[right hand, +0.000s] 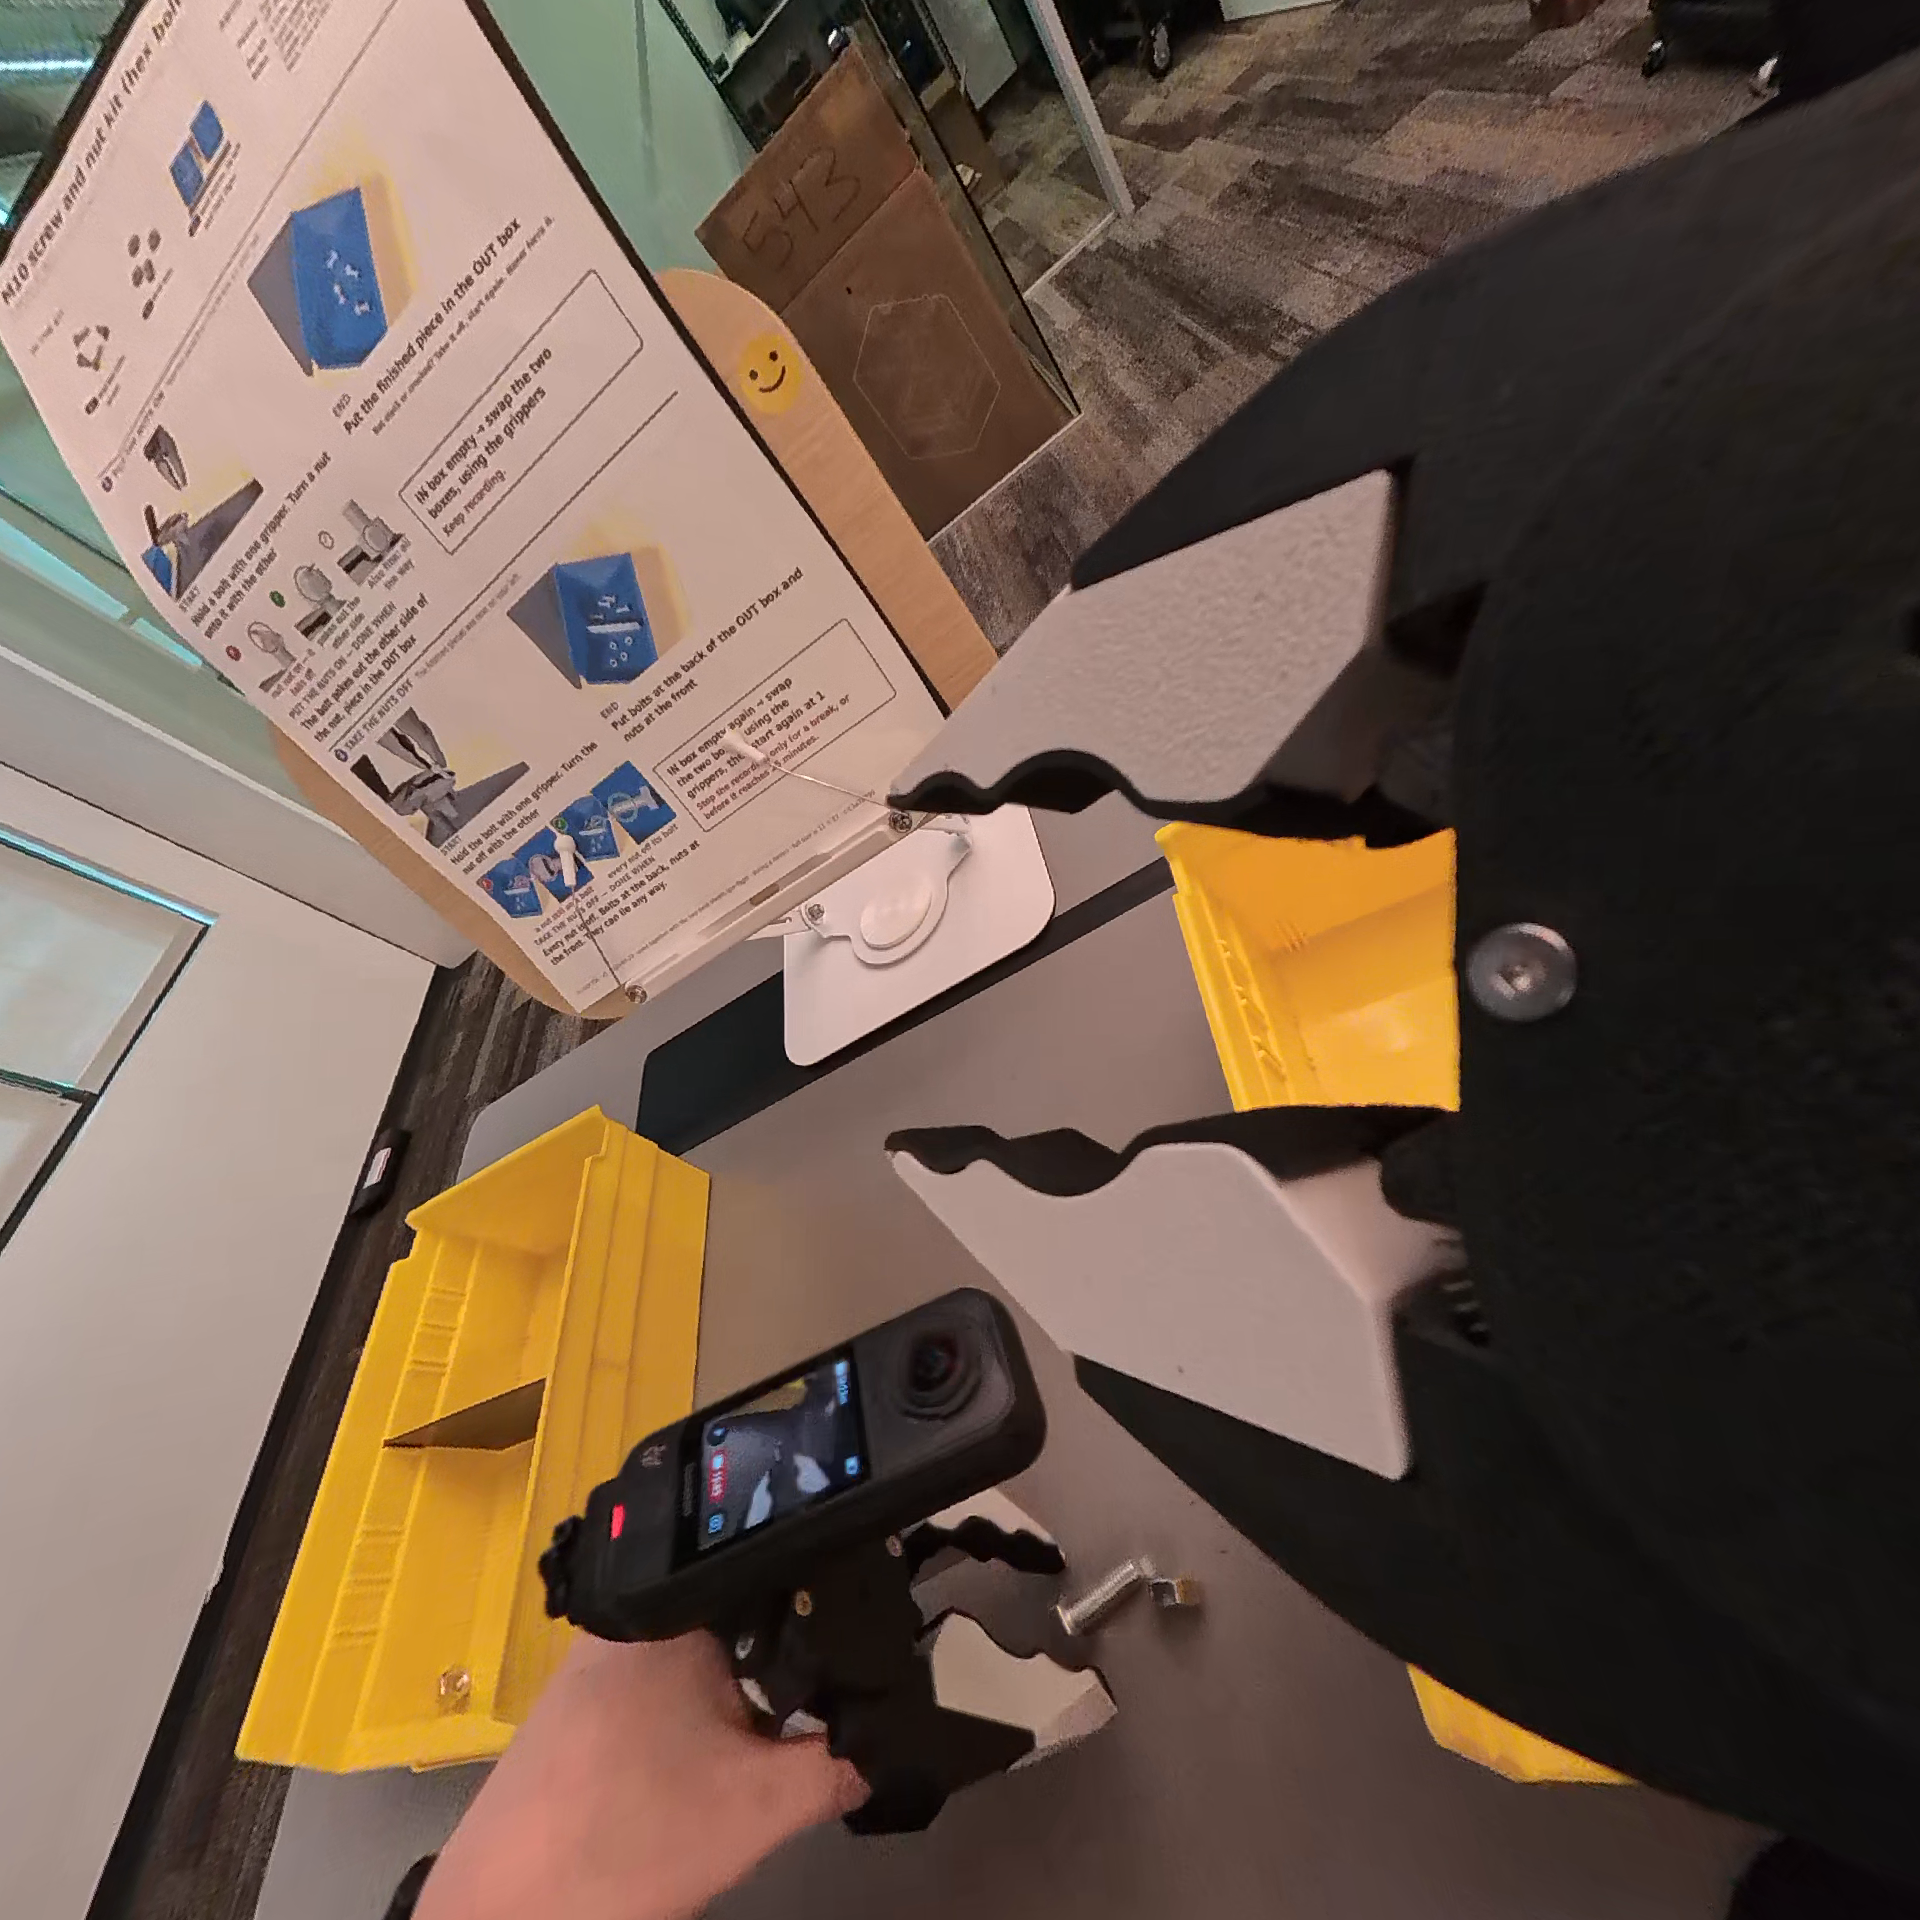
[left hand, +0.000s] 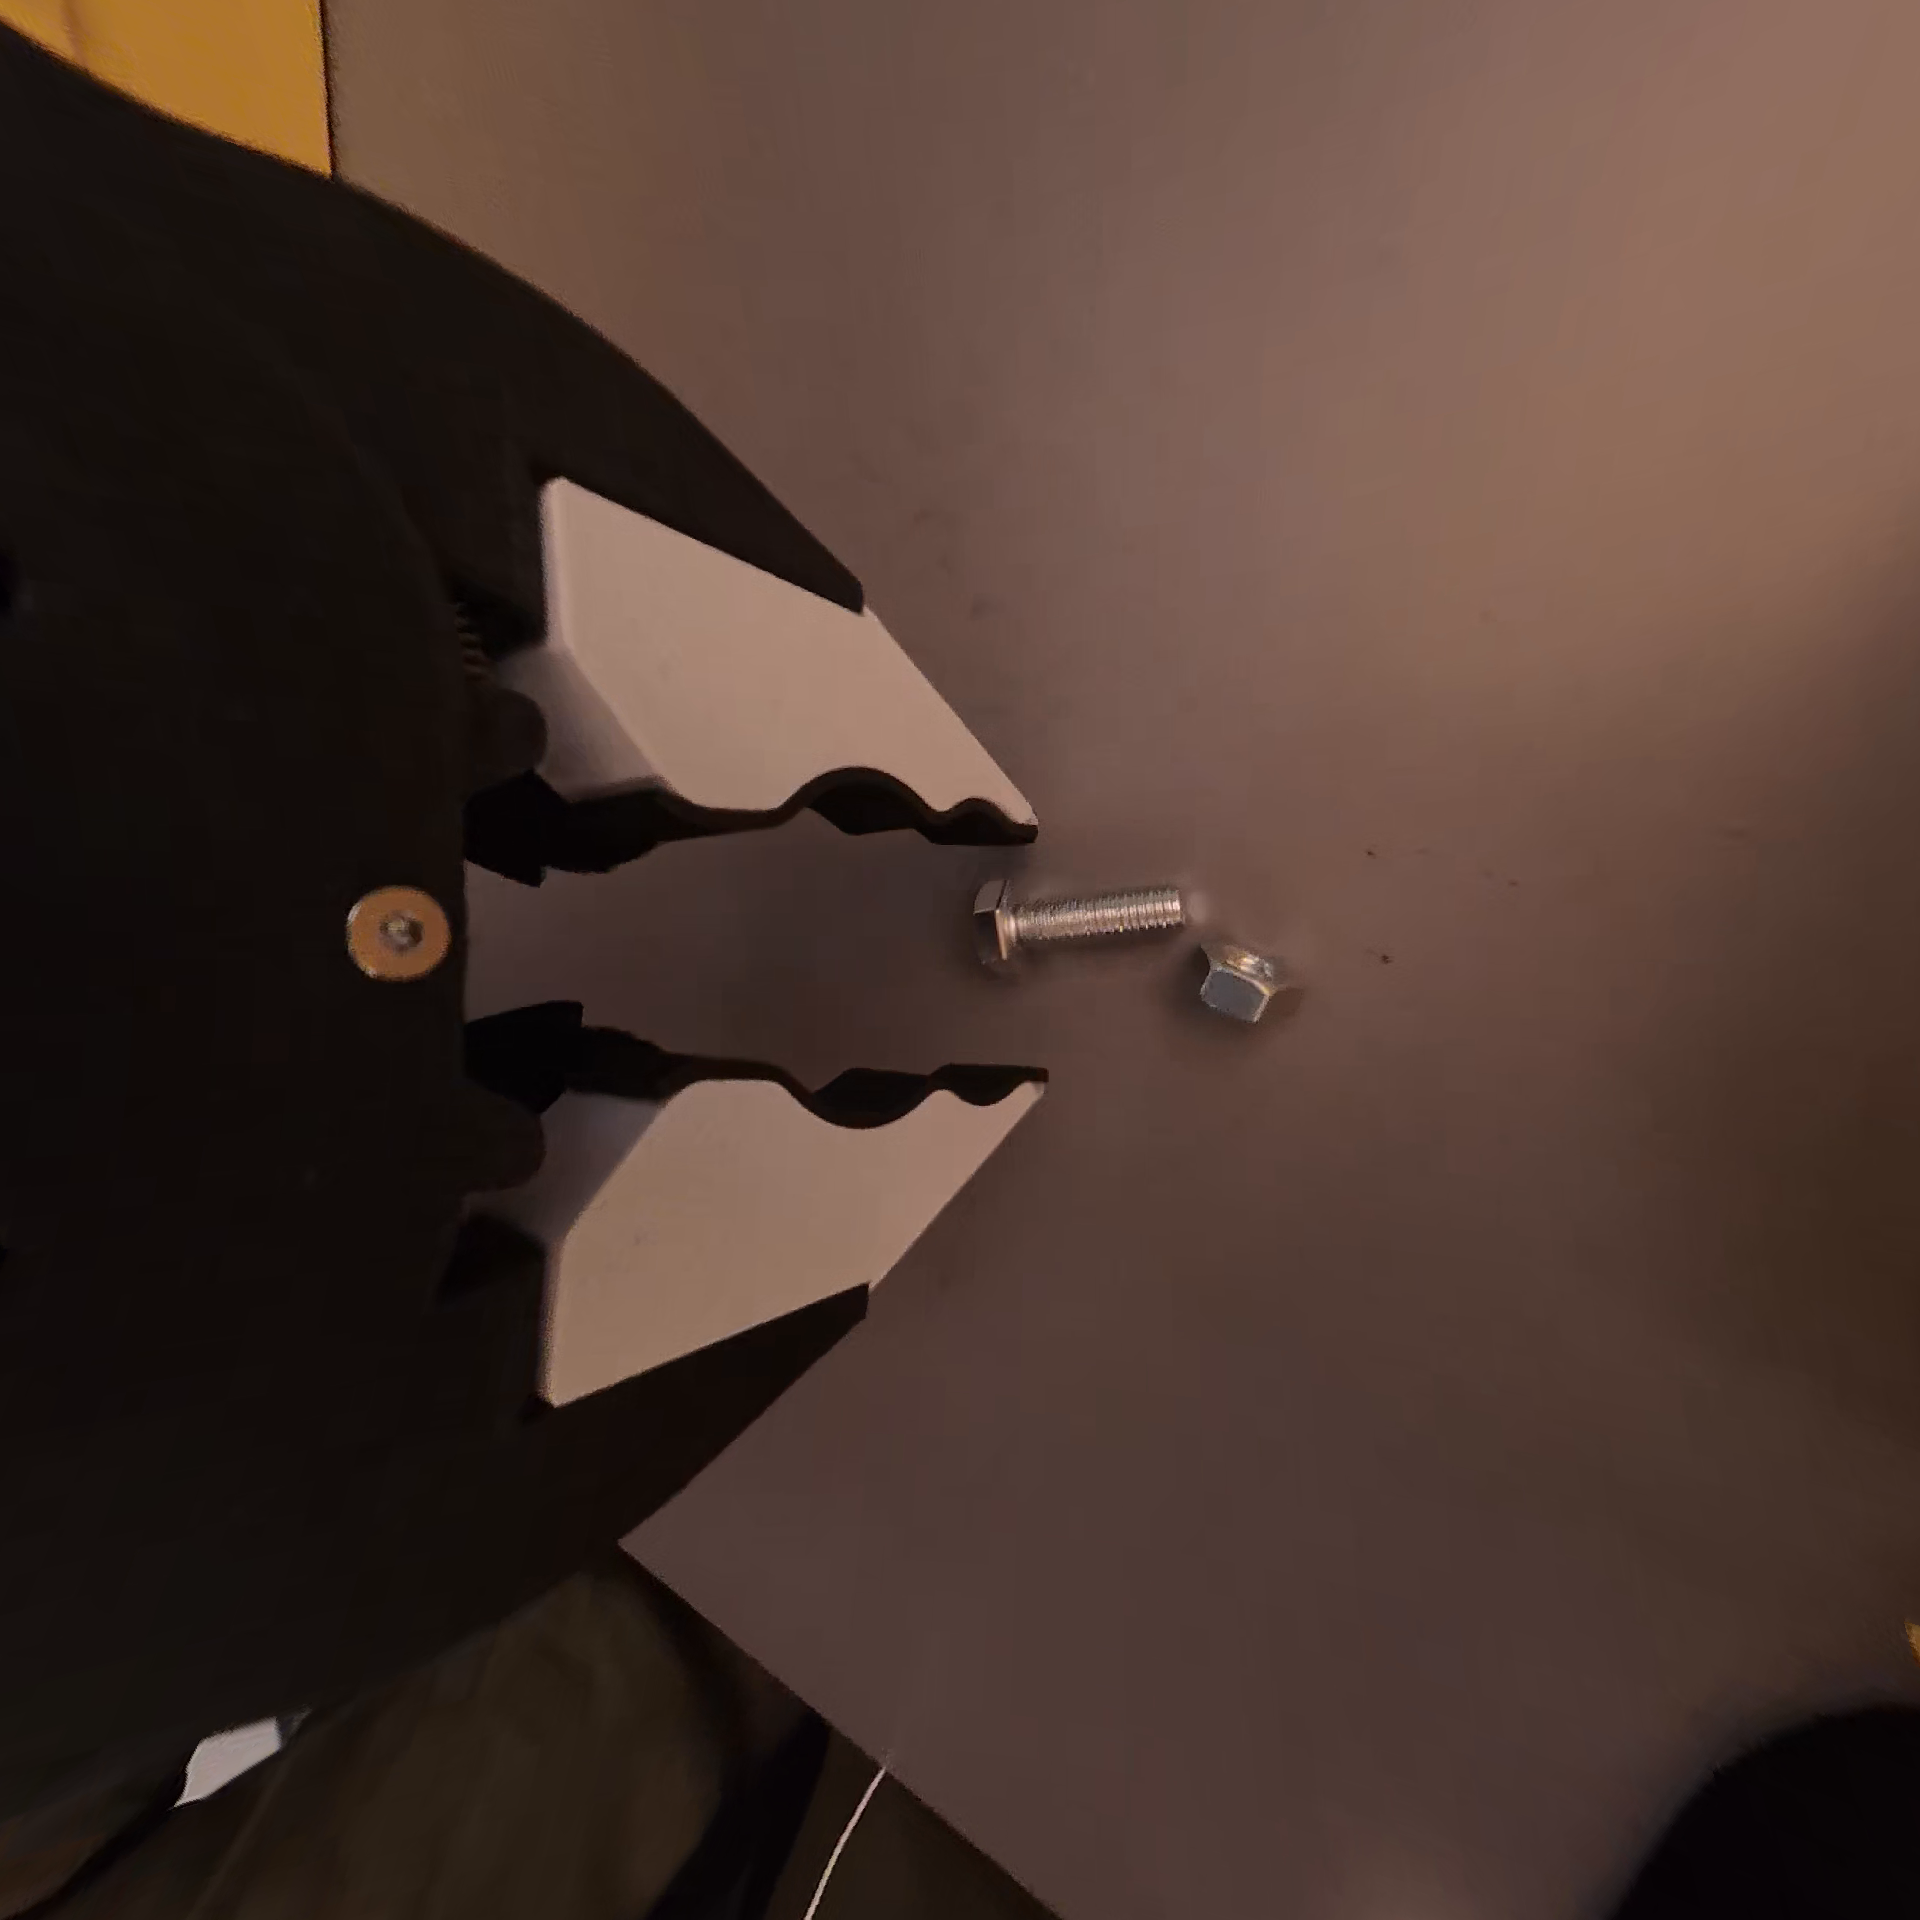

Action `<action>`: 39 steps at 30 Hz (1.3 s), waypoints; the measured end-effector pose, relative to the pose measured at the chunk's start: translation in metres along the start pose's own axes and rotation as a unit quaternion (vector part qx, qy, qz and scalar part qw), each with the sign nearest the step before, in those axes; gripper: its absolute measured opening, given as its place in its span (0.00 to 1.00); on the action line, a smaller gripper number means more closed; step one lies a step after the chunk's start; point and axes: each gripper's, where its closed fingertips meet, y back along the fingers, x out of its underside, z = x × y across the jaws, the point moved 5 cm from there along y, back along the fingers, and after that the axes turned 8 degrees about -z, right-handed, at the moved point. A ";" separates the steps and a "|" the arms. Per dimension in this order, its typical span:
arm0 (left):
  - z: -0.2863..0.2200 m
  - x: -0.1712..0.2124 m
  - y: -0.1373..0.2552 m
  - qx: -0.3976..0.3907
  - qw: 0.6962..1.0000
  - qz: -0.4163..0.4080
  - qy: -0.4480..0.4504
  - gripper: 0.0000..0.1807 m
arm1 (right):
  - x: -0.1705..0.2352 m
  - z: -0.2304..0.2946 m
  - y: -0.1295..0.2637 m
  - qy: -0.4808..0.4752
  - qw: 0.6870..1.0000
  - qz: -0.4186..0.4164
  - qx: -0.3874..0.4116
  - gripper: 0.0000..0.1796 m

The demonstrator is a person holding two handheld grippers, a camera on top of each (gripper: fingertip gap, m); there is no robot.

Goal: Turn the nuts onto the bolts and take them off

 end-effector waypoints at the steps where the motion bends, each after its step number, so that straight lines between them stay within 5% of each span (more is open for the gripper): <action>1: 0.001 0.001 -0.003 -0.002 1.000 0.006 0.002 0.22 | 0.000 0.000 0.000 0.002 1.000 0.002 0.000 0.33; 6: 0.005 -0.002 -0.007 -0.005 1.000 0.003 0.000 0.05 | 0.005 0.000 -0.001 0.010 1.000 0.016 0.001 0.33; 13: 0.017 0.007 0.007 -0.041 0.998 0.016 -0.034 0.04 | 0.007 0.002 -0.005 0.010 1.000 0.020 -0.005 0.33; 18: 0.040 0.003 0.071 -0.051 0.991 -0.126 0.020 0.04 | 0.003 0.008 -0.011 0.001 1.000 0.006 -0.024 0.33; 23: 0.021 -0.010 0.147 0.022 0.941 -0.337 -0.001 0.04 | -0.014 0.042 -0.035 -0.025 0.991 -0.042 -0.121 0.32; 26: -0.003 -0.010 0.170 0.082 0.916 -0.391 -0.046 0.04 | -0.028 0.070 -0.046 -0.056 0.973 -0.080 -0.207 0.28; 31: -0.025 -0.012 0.176 0.134 0.902 -0.403 -0.080 0.04 | -0.037 0.096 -0.044 -0.063 0.948 -0.100 -0.295 0.13; 39: -0.033 -0.017 0.166 0.157 0.903 -0.390 -0.091 0.04 | -0.024 0.110 -0.041 -0.063 0.932 -0.052 -0.352 0.06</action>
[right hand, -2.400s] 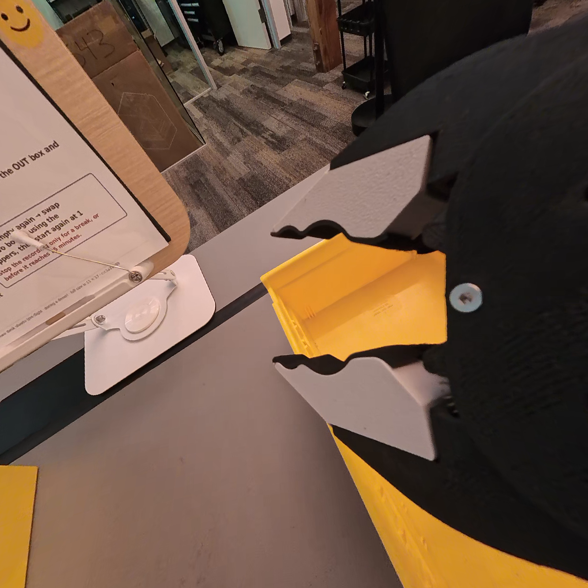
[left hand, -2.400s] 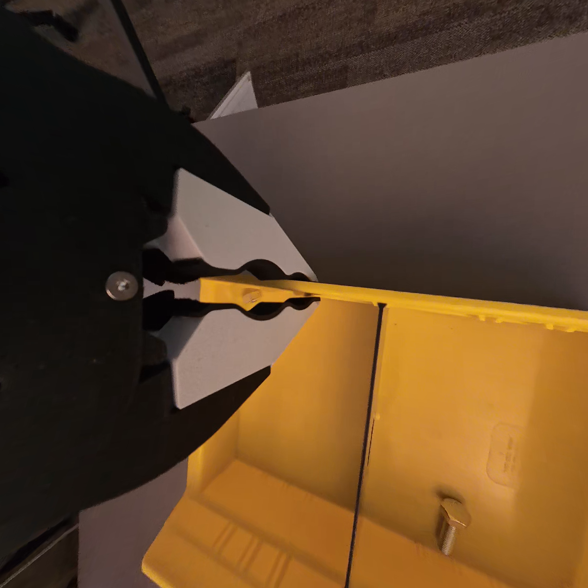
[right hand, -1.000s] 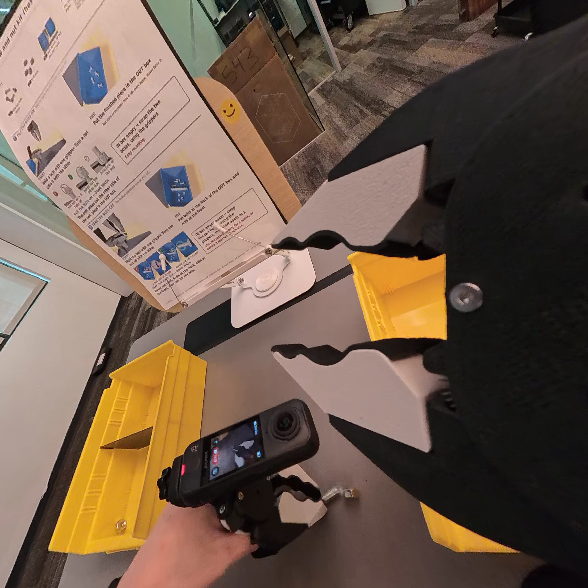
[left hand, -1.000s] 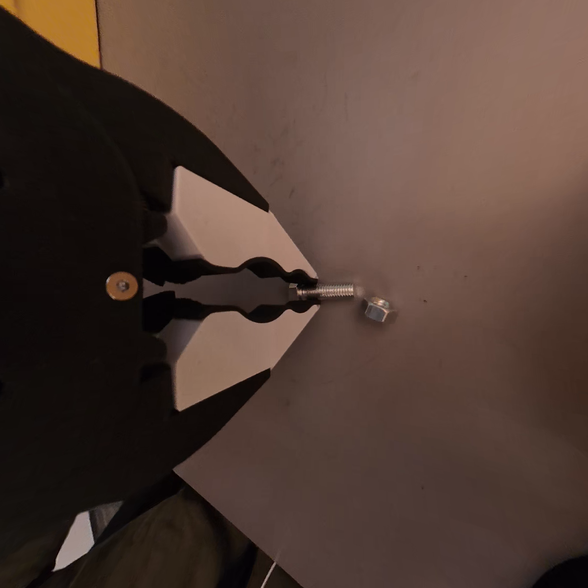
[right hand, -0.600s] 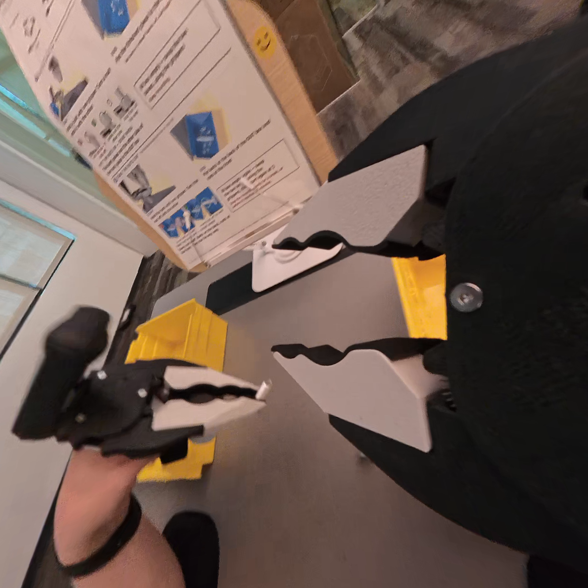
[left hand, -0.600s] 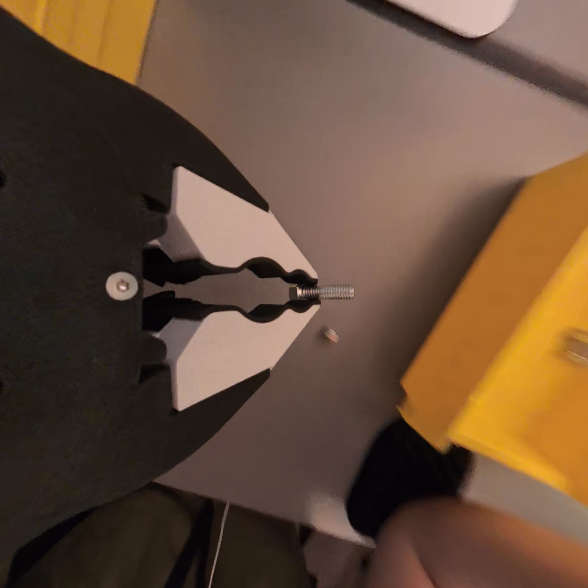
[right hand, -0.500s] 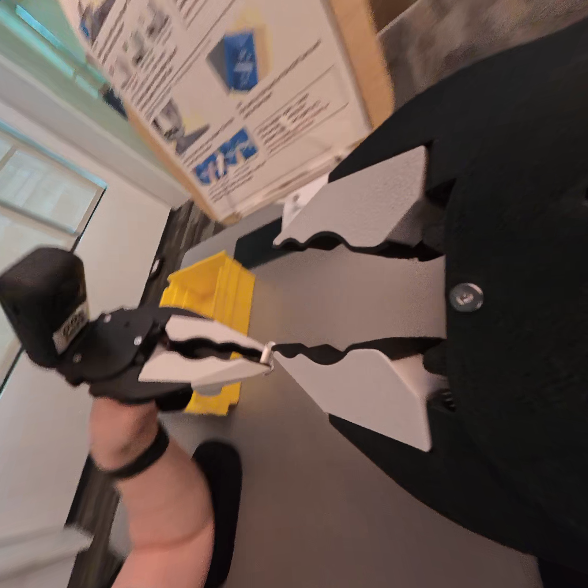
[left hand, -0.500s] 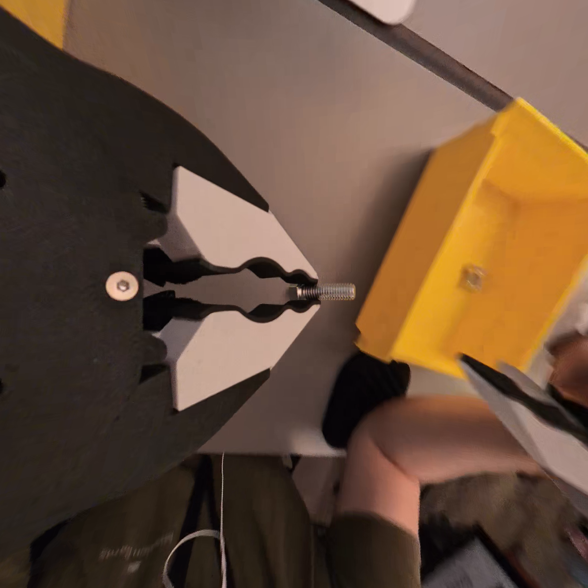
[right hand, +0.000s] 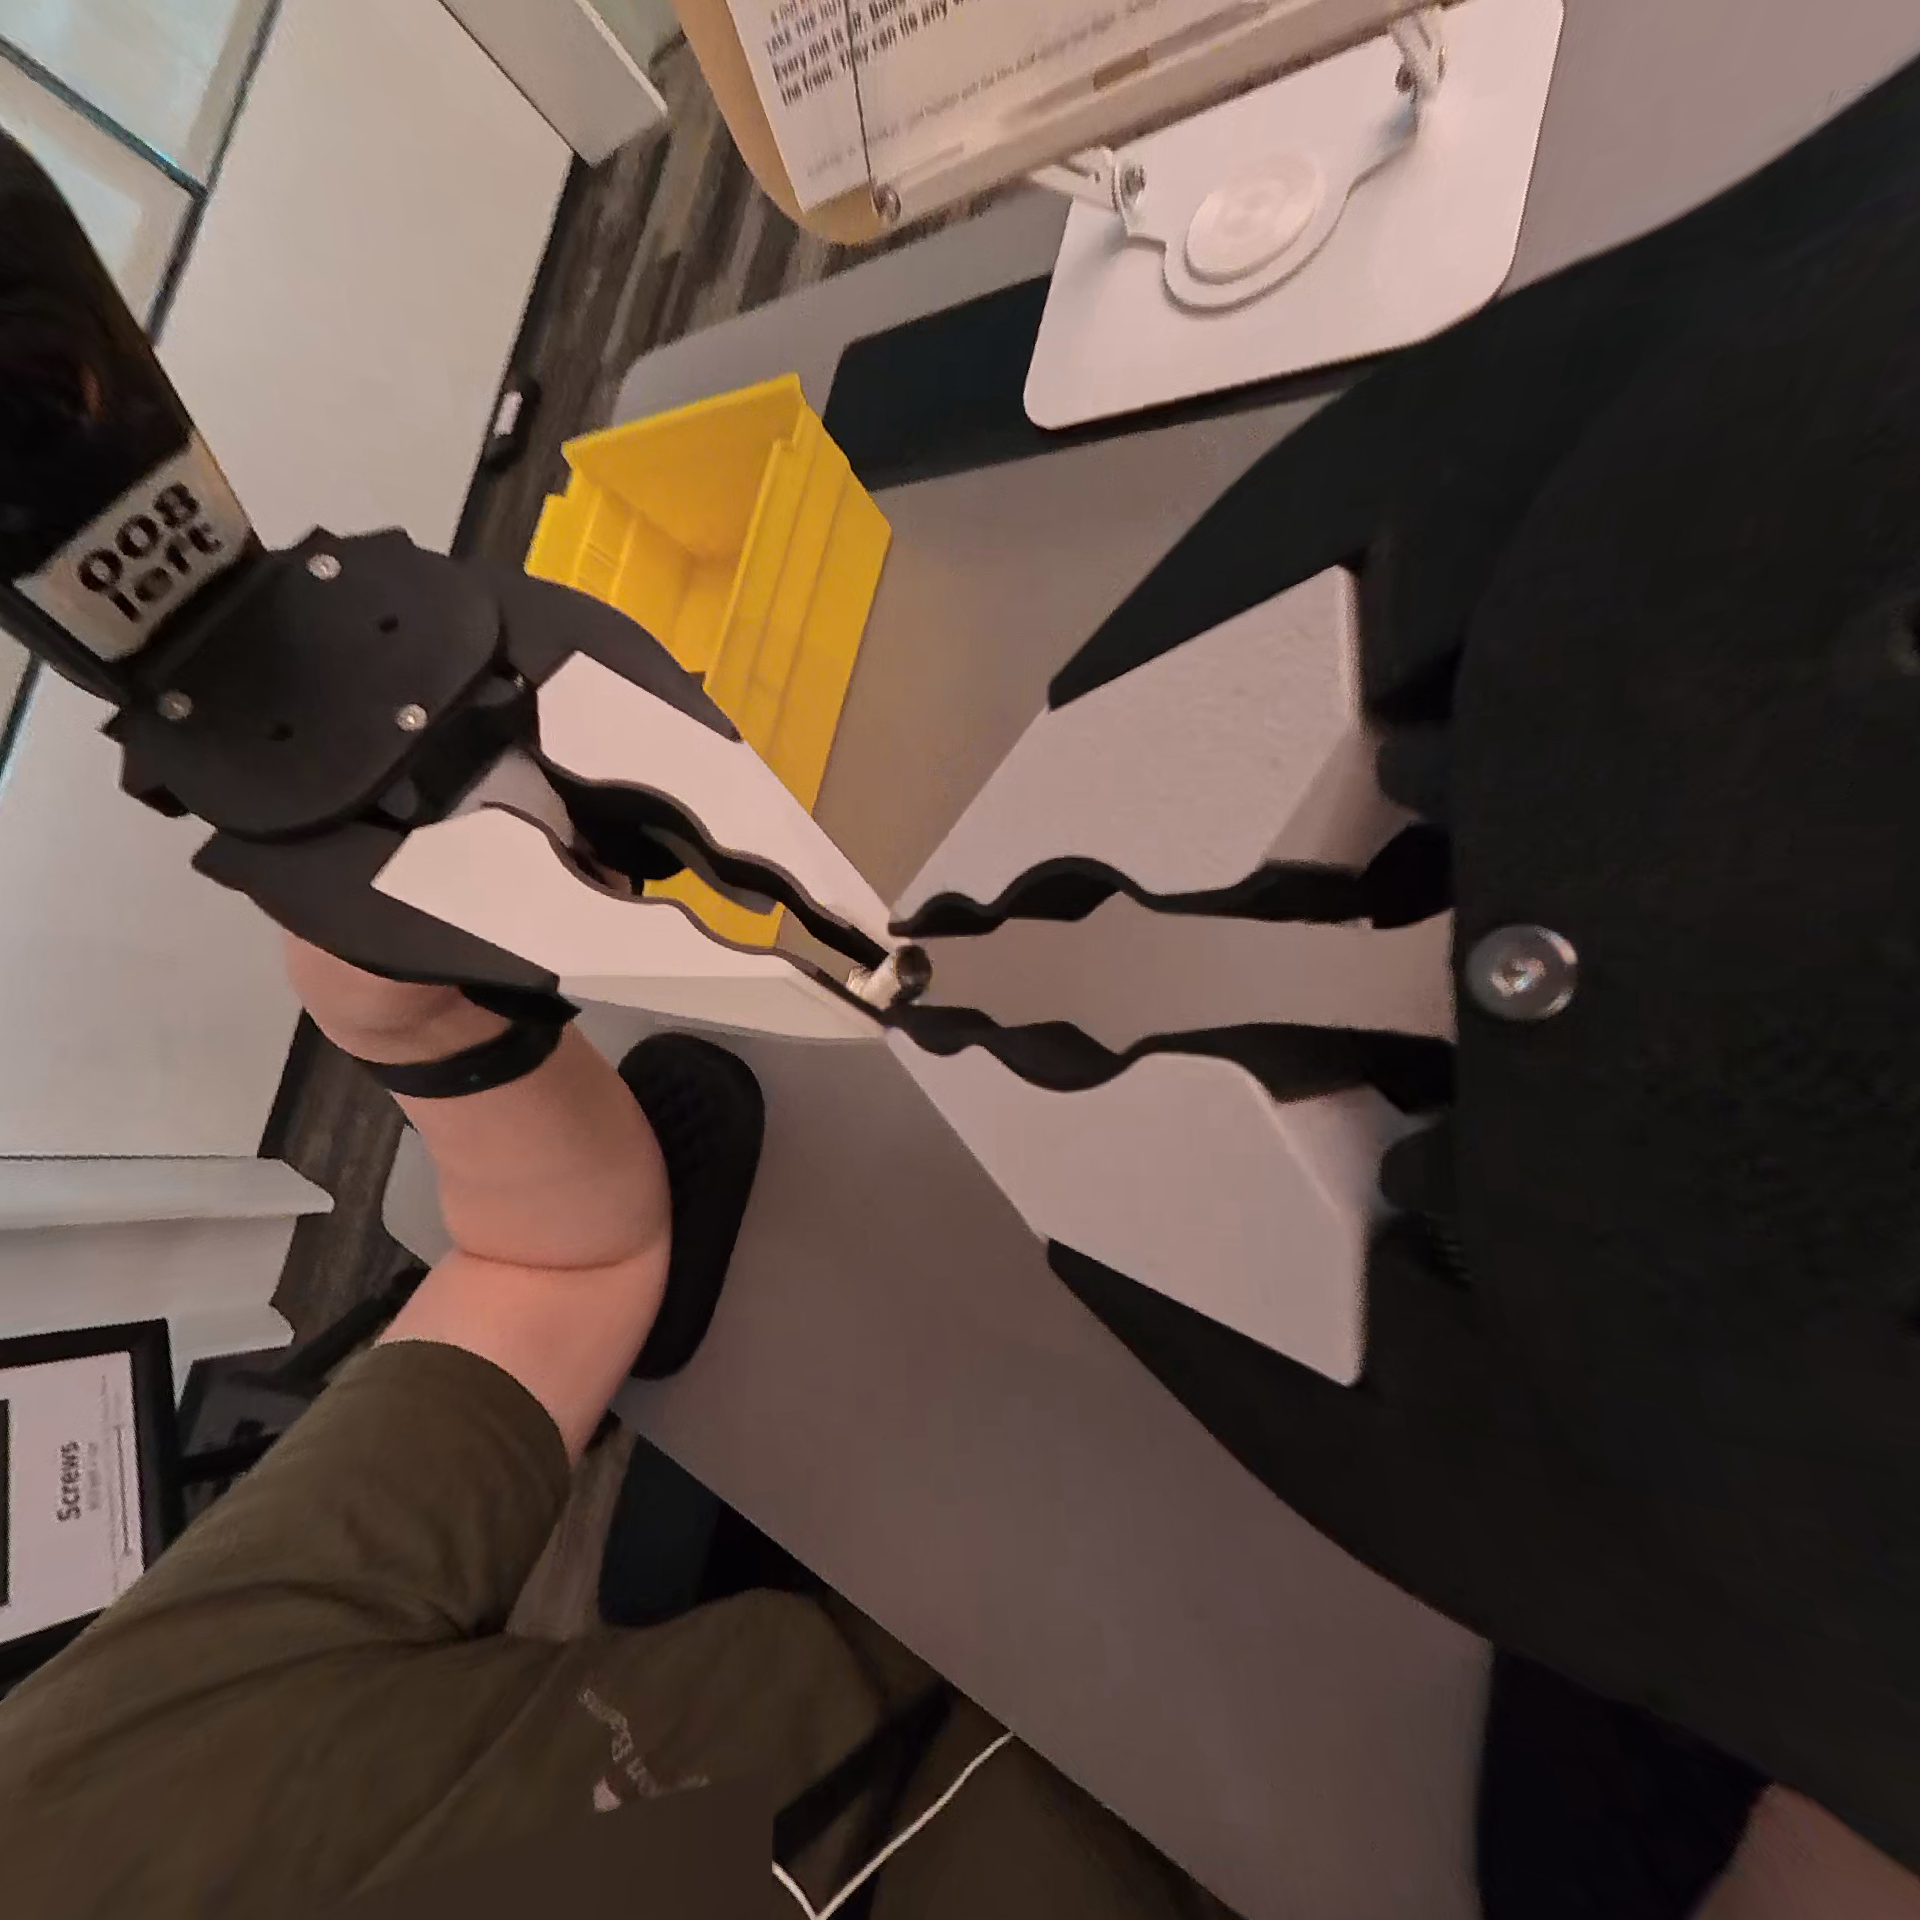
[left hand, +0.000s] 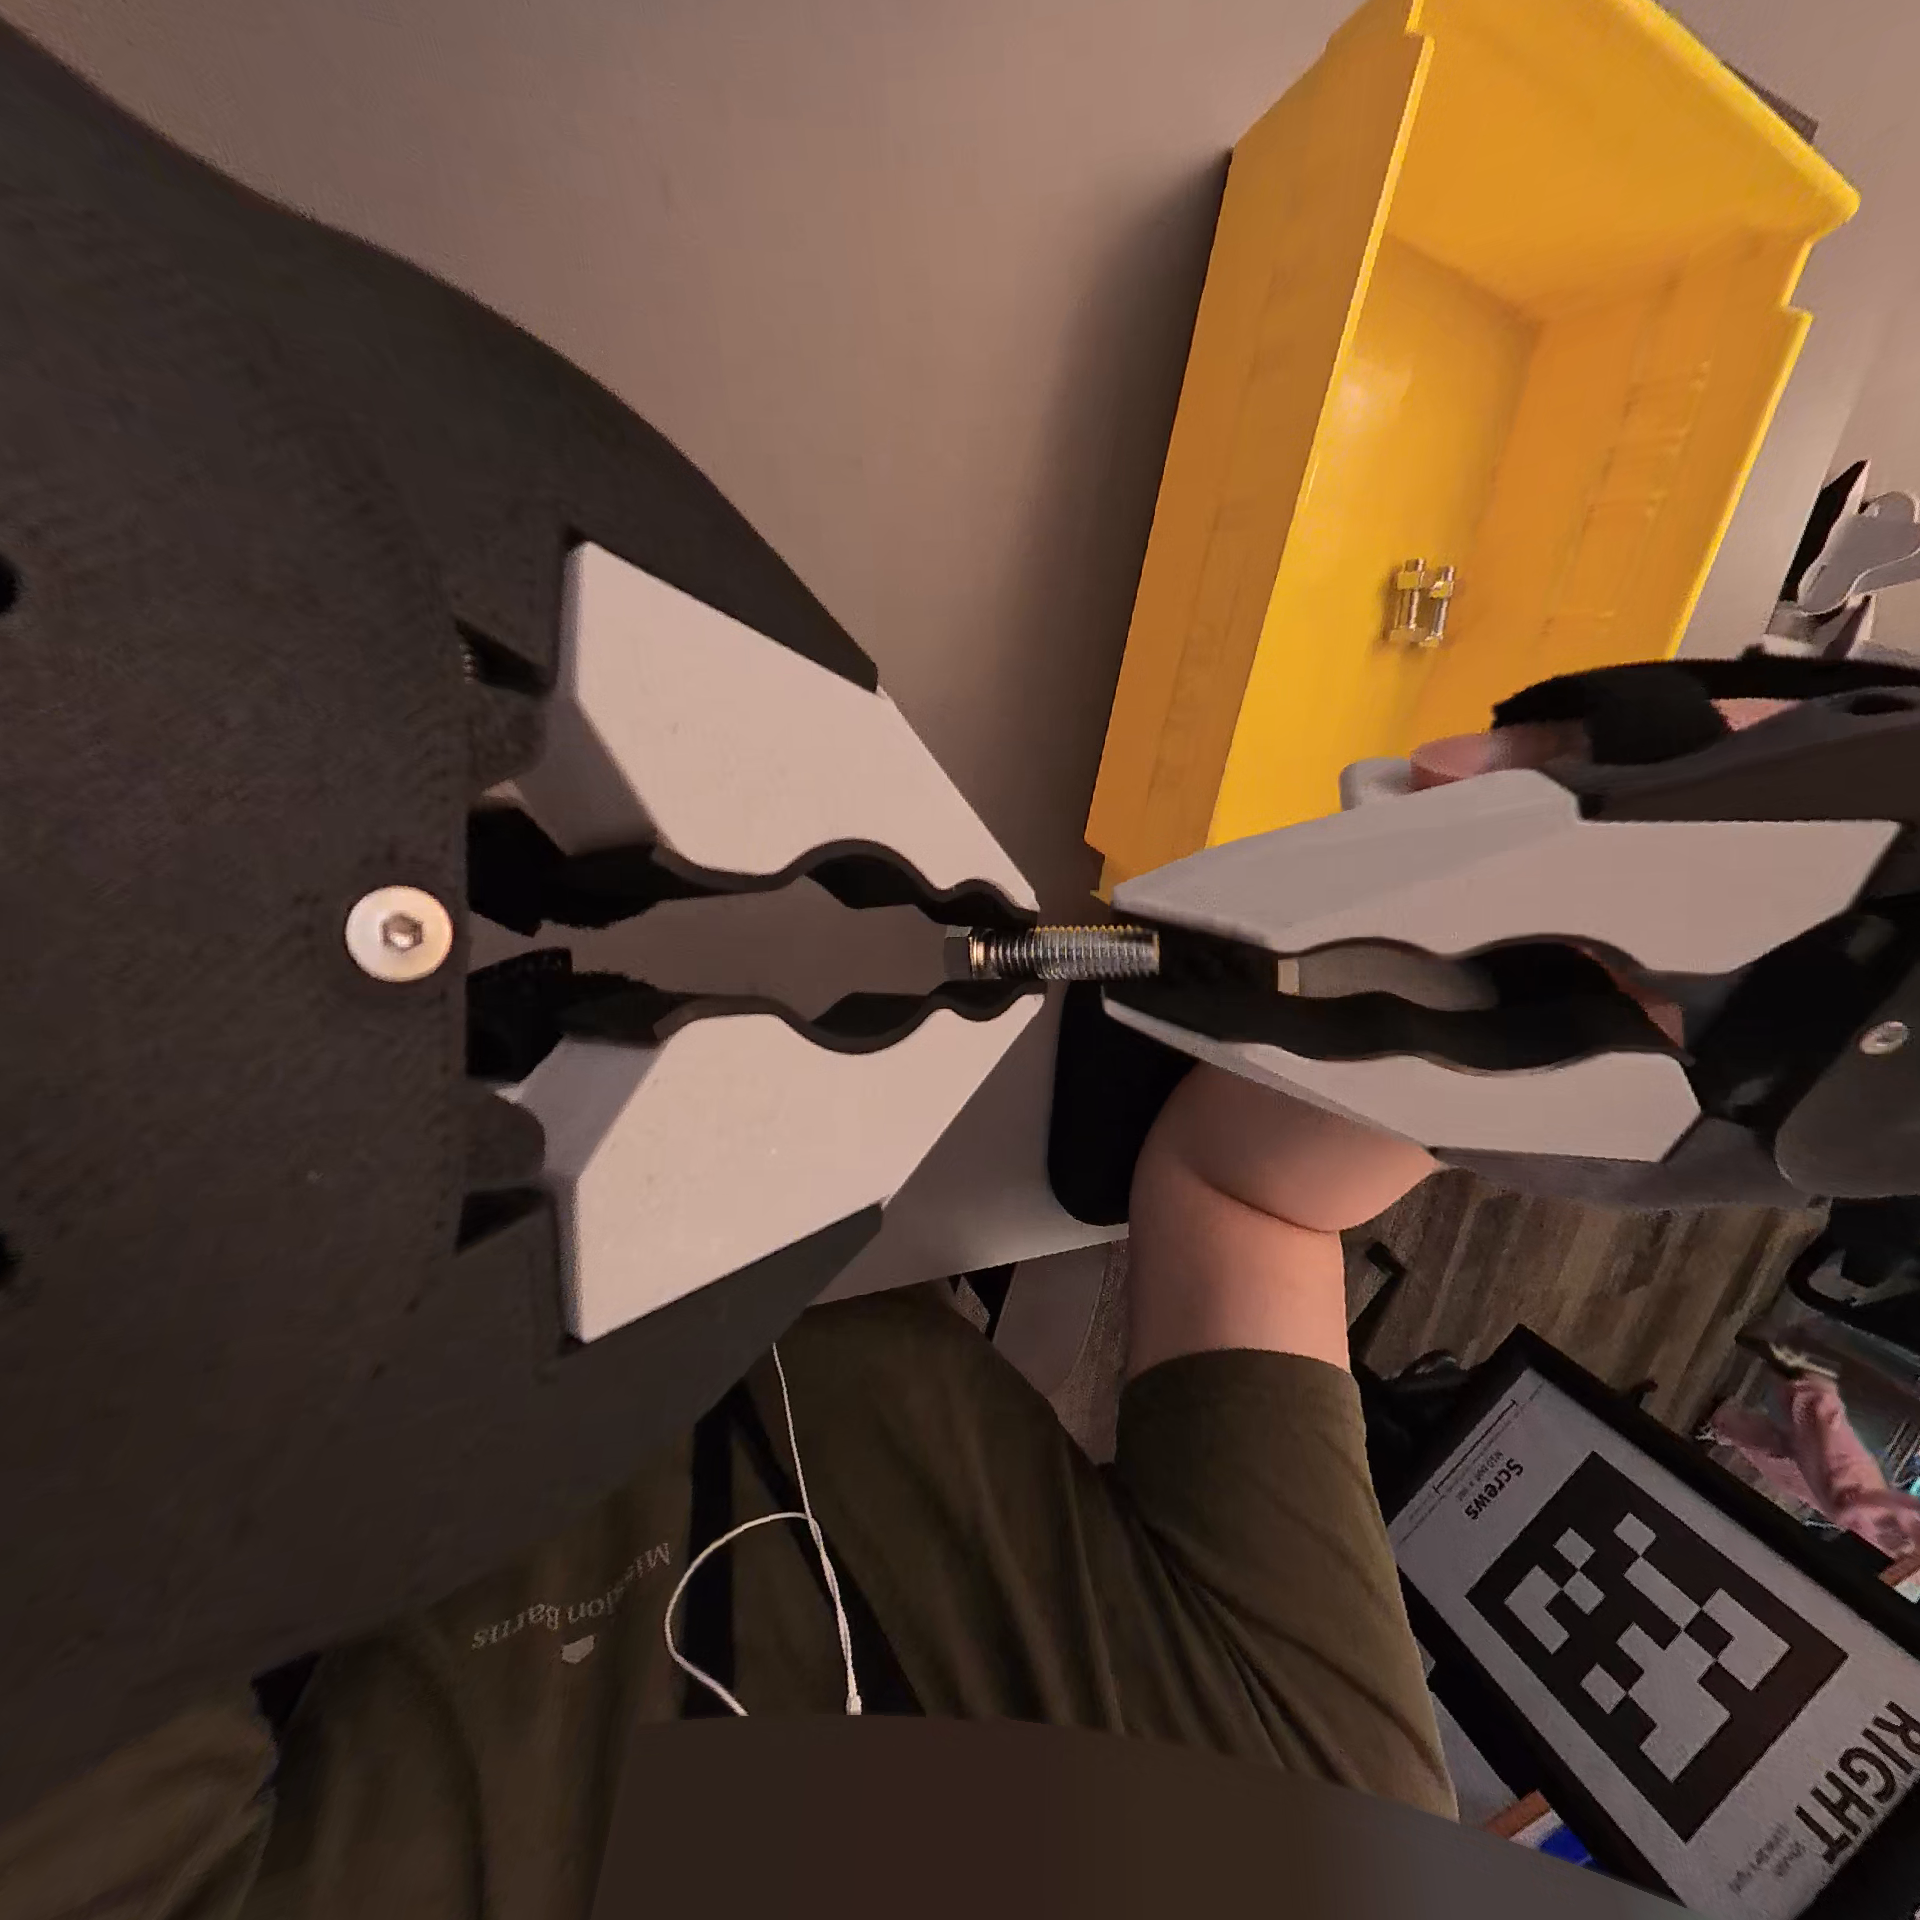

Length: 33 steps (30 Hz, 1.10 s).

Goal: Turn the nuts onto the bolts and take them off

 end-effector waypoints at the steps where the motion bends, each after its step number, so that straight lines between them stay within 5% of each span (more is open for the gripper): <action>1: 0.000 0.000 -0.001 0.001 1.000 0.000 0.000 0.04 | 0.001 0.000 0.000 -0.003 1.000 0.001 -0.005 0.05; 13: 0.001 0.011 -0.011 0.046 0.998 0.030 0.011 0.06 | 0.004 0.008 -0.009 -0.002 0.999 0.032 -0.034 0.05; 33: 0.007 -0.010 -0.001 0.092 0.992 -0.085 -0.025 0.09 | -0.014 -0.009 0.001 -0.041 0.998 -0.049 0.003 0.04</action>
